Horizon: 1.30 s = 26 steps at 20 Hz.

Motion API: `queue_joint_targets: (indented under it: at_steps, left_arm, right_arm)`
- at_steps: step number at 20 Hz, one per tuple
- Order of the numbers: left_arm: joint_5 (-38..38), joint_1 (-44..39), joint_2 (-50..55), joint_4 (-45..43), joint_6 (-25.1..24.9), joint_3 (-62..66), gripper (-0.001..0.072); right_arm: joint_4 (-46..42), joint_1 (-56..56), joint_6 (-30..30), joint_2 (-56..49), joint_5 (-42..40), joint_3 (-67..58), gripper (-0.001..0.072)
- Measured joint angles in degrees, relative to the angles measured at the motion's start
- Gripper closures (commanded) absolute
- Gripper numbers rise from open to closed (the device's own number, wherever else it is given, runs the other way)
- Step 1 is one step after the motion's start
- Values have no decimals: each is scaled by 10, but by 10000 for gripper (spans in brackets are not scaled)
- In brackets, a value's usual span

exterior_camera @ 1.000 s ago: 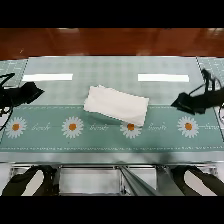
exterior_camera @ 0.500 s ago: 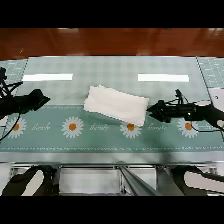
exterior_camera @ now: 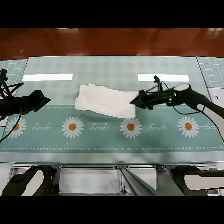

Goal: Fold the shirts.

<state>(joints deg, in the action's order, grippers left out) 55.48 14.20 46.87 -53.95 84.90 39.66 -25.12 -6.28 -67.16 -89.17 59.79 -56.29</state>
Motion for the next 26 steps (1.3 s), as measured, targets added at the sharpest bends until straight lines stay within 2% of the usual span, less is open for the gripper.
queue_joint_targets:
  at_steps: [7,10,13,18,26]
  left_arm:
    - [-7,0,0,0,0,0,690]
    - [-8,0,0,0,0,0,690]
    - [-9,0,0,0,0,0,690]
    - [-3,0,-1,6,0,0,690]
    - [-1,0,-1,14,0,0,690]
  right_arm:
    - [-229,-62,-147,19,67,-323,687]
    - [-337,-50,-202,20,128,-453,687]
    - [-396,-2,-232,23,190,-539,687]
    - [-418,144,-261,46,255,-594,687]
    - [-298,470,-278,80,325,-607,687]
